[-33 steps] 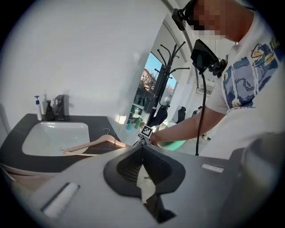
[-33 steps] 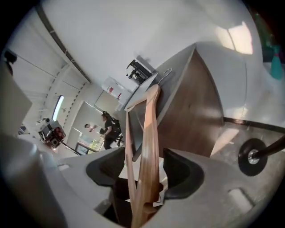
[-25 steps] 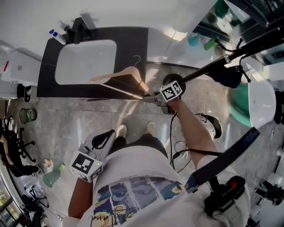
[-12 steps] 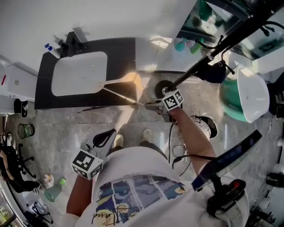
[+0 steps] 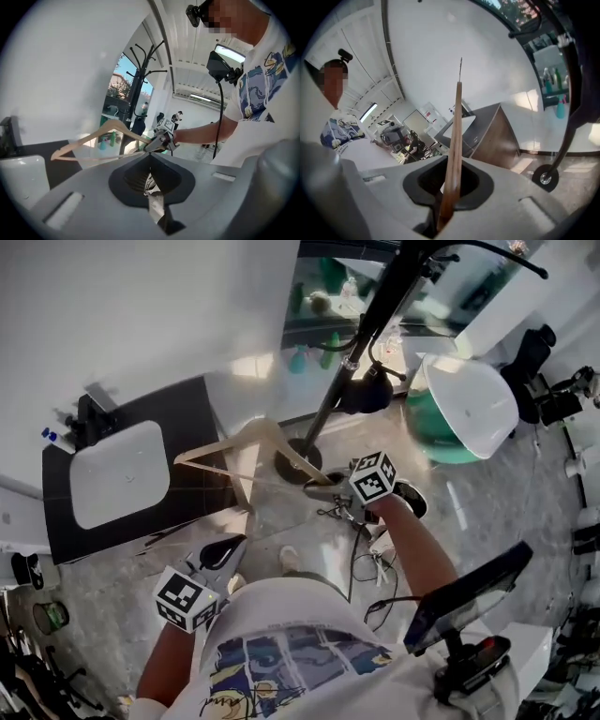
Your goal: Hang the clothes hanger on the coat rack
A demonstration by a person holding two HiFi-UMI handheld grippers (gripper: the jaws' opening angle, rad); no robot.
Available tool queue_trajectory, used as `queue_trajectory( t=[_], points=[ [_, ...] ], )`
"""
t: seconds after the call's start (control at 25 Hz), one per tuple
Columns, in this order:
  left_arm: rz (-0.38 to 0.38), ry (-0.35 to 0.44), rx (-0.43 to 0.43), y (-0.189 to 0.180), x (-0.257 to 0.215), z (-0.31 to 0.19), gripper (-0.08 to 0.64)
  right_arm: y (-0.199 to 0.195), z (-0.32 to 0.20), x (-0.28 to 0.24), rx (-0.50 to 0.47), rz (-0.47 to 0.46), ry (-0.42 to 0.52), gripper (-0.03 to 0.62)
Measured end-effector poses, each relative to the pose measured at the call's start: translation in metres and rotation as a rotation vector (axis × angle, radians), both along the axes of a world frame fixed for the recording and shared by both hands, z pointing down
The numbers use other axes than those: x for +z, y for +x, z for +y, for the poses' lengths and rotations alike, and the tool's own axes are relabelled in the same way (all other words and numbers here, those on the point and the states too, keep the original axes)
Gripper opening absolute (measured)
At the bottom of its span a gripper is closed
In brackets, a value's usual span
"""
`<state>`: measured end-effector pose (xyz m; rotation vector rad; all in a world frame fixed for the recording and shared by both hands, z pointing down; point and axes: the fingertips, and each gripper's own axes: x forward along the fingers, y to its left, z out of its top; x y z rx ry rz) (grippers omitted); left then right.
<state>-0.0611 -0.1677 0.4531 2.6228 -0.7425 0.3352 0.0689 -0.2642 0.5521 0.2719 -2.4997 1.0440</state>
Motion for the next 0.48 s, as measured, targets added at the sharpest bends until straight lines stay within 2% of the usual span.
queue_trajectory(
  t=[0.24,0.48],
  points=[
    [0.035,0.022,0.166,0.051,-0.007,-0.009,0.003,0.069,0.005,-0.094,0.099,0.018,0.163,0.032],
    [0.052,0.041,0.259,0.083,-0.017,-0.017,0.003,0.116,0.013,-0.193,0.135,0.034,0.338,0.031]
  ],
)
